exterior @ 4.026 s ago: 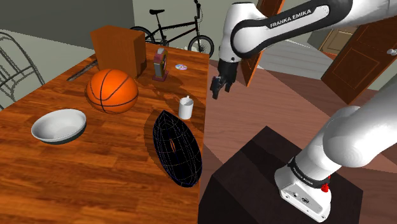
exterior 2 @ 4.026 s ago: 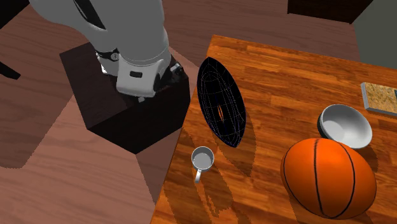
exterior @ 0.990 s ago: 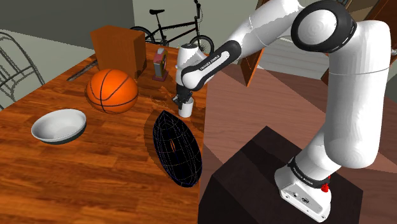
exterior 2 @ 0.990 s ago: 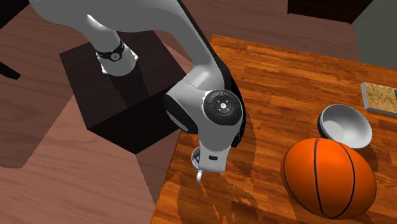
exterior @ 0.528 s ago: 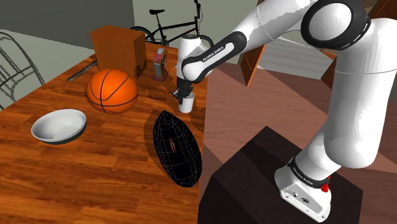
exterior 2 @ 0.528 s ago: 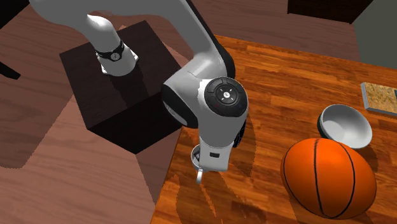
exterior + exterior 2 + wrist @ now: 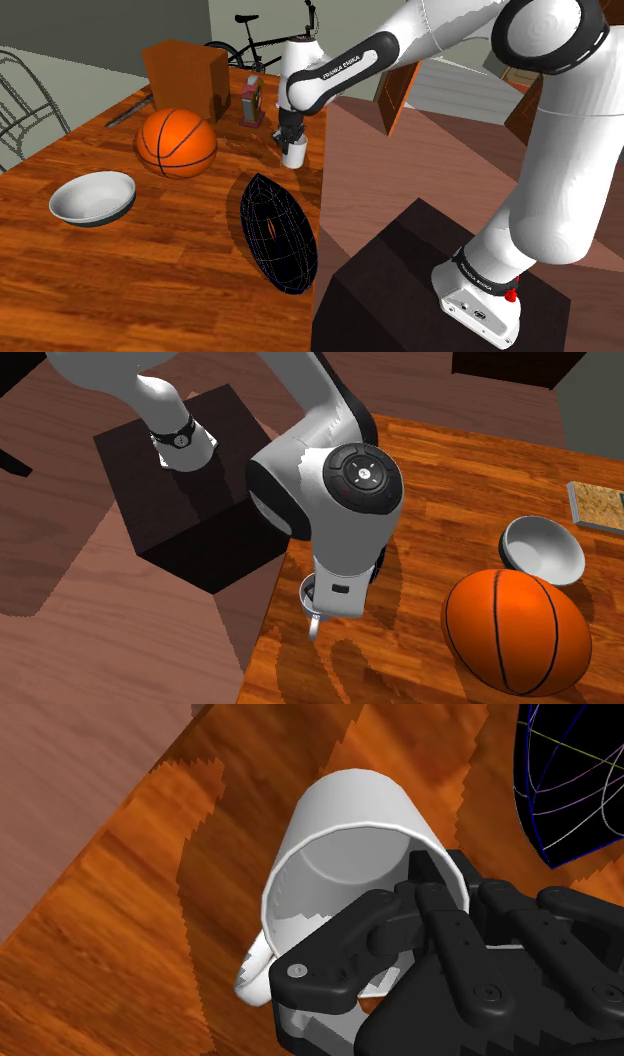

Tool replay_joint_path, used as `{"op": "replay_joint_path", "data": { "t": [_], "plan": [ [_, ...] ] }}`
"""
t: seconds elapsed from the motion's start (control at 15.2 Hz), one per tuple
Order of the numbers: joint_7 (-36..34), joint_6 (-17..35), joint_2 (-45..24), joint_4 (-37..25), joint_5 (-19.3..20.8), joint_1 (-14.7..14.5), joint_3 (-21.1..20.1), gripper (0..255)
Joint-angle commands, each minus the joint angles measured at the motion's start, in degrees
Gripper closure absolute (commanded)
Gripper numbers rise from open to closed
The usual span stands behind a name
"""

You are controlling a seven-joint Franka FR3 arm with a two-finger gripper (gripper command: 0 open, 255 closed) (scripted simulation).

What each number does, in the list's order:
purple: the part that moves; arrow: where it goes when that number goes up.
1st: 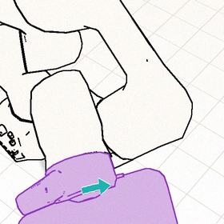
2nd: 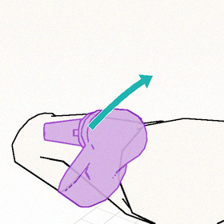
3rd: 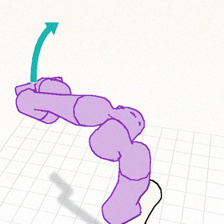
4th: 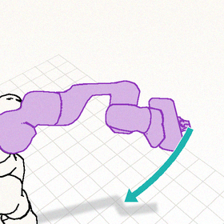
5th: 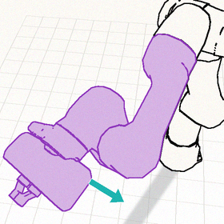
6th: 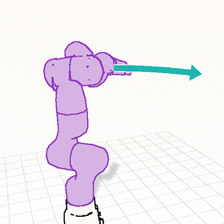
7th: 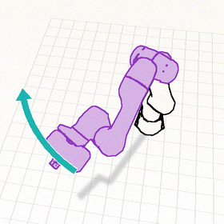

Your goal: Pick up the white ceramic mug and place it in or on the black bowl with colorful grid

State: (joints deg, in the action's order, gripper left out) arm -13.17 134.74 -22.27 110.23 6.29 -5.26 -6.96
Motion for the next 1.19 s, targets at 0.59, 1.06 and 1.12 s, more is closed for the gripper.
{"op": "replay_joint_path", "data": {
  "t": [0.59, 1.06, 1.12],
  "plan": [
    [0.89, -7.04, 4.67, -2.41, -1.12, 0.29, -0.48, 255],
    [-1.02, -9.57, 8.33, -1.21, -1.45, -0.95, -1.42, 255],
    [-2.16, -9.41, 9.33, -0.02, -1.44, -1.62, -1.84, 255]
  ]
}}
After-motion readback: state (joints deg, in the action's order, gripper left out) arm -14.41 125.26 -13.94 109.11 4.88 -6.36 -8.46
